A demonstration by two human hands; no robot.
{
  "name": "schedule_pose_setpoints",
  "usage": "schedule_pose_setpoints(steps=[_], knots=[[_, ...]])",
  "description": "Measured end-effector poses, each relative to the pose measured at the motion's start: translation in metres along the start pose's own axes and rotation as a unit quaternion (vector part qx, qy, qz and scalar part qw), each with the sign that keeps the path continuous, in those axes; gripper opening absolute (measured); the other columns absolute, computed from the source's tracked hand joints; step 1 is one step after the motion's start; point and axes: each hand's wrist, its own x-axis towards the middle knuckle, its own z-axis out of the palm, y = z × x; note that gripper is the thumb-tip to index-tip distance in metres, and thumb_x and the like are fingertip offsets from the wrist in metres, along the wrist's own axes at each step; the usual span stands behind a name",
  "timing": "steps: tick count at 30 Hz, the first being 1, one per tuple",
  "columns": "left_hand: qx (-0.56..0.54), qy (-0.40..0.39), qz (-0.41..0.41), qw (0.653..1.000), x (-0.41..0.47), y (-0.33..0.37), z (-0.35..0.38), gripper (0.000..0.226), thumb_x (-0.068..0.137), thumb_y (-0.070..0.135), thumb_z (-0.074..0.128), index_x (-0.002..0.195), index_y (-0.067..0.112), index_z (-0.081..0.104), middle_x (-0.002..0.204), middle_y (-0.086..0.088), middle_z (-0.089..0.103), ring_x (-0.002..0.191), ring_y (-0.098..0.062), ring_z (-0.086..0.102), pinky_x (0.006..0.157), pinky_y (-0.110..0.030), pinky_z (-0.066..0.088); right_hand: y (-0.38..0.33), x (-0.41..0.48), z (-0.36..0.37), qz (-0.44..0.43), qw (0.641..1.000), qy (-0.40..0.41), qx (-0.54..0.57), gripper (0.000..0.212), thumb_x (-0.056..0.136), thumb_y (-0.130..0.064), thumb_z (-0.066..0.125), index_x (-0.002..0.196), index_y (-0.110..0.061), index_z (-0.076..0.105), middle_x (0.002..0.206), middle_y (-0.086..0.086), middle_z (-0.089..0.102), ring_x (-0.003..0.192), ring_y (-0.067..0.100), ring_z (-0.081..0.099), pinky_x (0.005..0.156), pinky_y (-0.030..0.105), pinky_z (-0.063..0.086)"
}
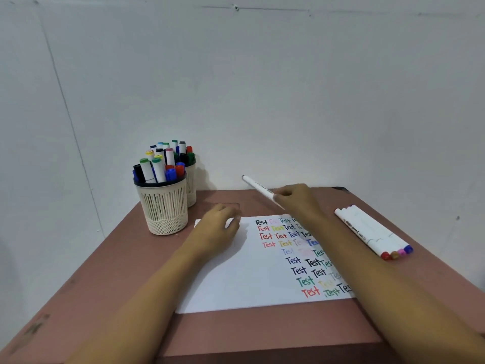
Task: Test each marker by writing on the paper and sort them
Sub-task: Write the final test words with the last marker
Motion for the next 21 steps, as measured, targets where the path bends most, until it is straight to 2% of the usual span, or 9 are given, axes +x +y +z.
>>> schedule_pose_setpoints(steps=[3, 6, 9, 11, 12, 14, 16, 18, 21], knots=[[-0.098, -0.003, -0.054, 0.994, -0.002, 0.016, -0.001, 0.030, 0.099, 0.025, 0.045, 0.088, 0.004, 0.062, 0.091, -0.009, 0.065, 0.090, -0.023, 0.057, 0.075, -0.027, 0.040, -0.009, -0.030, 0.007, 0.011, 0.990, -0.038, 0.138, 0.022, 0.089, -0.011, 0.063, 0.110, -0.010, 0.069, 0.082, -0.001, 0.064, 0.061, 0.009, 0.052, 0.055, 0.018, 0.041], [-0.279, -0.023, -0.112, 0.954, -0.005, 0.026, 0.000, 0.030, 0.100, 0.027, 0.042, 0.093, 0.010, 0.066, 0.089, 0.000, 0.065, 0.086, -0.014, 0.059, 0.082, -0.027, 0.046, -0.011, -0.050, 0.021, 0.020, 0.978, -0.072, 0.197, 0.019, 0.086, -0.011, 0.069, 0.105, -0.008, 0.067, 0.074, 0.003, 0.065, 0.063, 0.014, 0.056, 0.059, 0.023, 0.046], [-0.343, -0.044, -0.133, 0.929, -0.008, 0.029, 0.003, 0.025, 0.100, 0.019, 0.043, 0.097, 0.007, 0.065, 0.089, -0.006, 0.065, 0.083, -0.016, 0.059, 0.081, -0.029, 0.048, -0.009, -0.060, 0.031, 0.026, 0.976, -0.070, 0.206, 0.017, 0.084, -0.018, 0.073, 0.098, -0.010, 0.068, 0.080, 0.003, 0.070, 0.062, 0.012, 0.063, 0.060, 0.027, 0.049], [-0.397, -0.047, -0.155, 0.903, -0.009, 0.031, 0.003, 0.022, 0.100, 0.015, 0.043, 0.095, 0.005, 0.063, 0.083, -0.007, 0.063, 0.074, -0.018, 0.060, 0.074, -0.028, 0.051, -0.006, -0.062, 0.034, 0.004, 0.979, -0.056, 0.198, 0.011, 0.085, -0.019, 0.072, 0.094, -0.013, 0.071, 0.083, 0.001, 0.071, 0.071, 0.012, 0.065, 0.065, 0.025, 0.049], [-0.425, -0.055, -0.167, 0.888, -0.010, 0.032, 0.003, 0.022, 0.100, 0.015, 0.043, 0.097, 0.003, 0.061, 0.083, -0.006, 0.063, 0.069, -0.017, 0.061, 0.070, -0.027, 0.053, -0.007, -0.063, 0.035, -0.011, 0.982, -0.055, 0.183, 0.006, 0.087, -0.019, 0.069, 0.090, -0.014, 0.072, 0.081, -0.001, 0.070, 0.073, 0.010, 0.063, 0.065, 0.022, 0.047], [-0.450, -0.074, -0.170, 0.874, -0.010, 0.033, -0.001, 0.024, 0.100, 0.016, 0.044, 0.104, -0.002, 0.059, 0.086, -0.006, 0.064, 0.060, -0.013, 0.062, 0.061, -0.026, 0.056, -0.008, -0.066, 0.034, -0.028, 0.988, -0.053, 0.145, 0.014, 0.090, -0.022, 0.065, 0.083, -0.013, 0.073, 0.073, -0.003, 0.067, 0.067, 0.007, 0.056, 0.061, 0.019, 0.042], [-0.422, -0.078, -0.148, 0.891, -0.009, 0.031, -0.002, 0.024, 0.099, 0.018, 0.047, 0.107, -0.001, 0.059, 0.085, -0.005, 0.064, 0.052, -0.010, 0.055, 0.052, -0.023, 0.051, -0.008, -0.066, 0.035, -0.011, 0.987, -0.035, 0.154, 0.025, 0.092, -0.028, 0.062, 0.080, -0.007, 0.071, 0.068, 0.001, 0.064, 0.062, 0.011, 0.052, 0.057, 0.022, 0.040], [-0.378, -0.073, -0.117, 0.916, -0.010, 0.031, -0.002, 0.020, 0.098, 0.023, 0.049, 0.108, 0.011, 0.061, 0.078, -0.002, 0.063, 0.050, -0.010, 0.046, 0.048, -0.021, 0.040, -0.008, -0.063, 0.035, 0.028, 0.981, -0.012, 0.191, 0.033, 0.091, -0.037, 0.061, 0.079, -0.006, 0.065, 0.060, 0.000, 0.054, 0.056, 0.013, 0.047, 0.050, 0.023, 0.036], [-0.272, -0.095, -0.062, 0.956, -0.012, 0.029, 0.001, 0.019, 0.096, 0.031, 0.050, 0.113, 0.030, 0.060, 0.070, 0.004, 0.061, 0.051, -0.006, 0.045, 0.053, -0.018, 0.037, -0.010, -0.061, 0.032, 0.075, 0.968, -0.016, 0.239, 0.035, 0.089, -0.043, 0.062, 0.080, -0.010, 0.057, 0.059, -0.003, 0.043, 0.051, 0.009, 0.041, 0.043, 0.019, 0.031]])
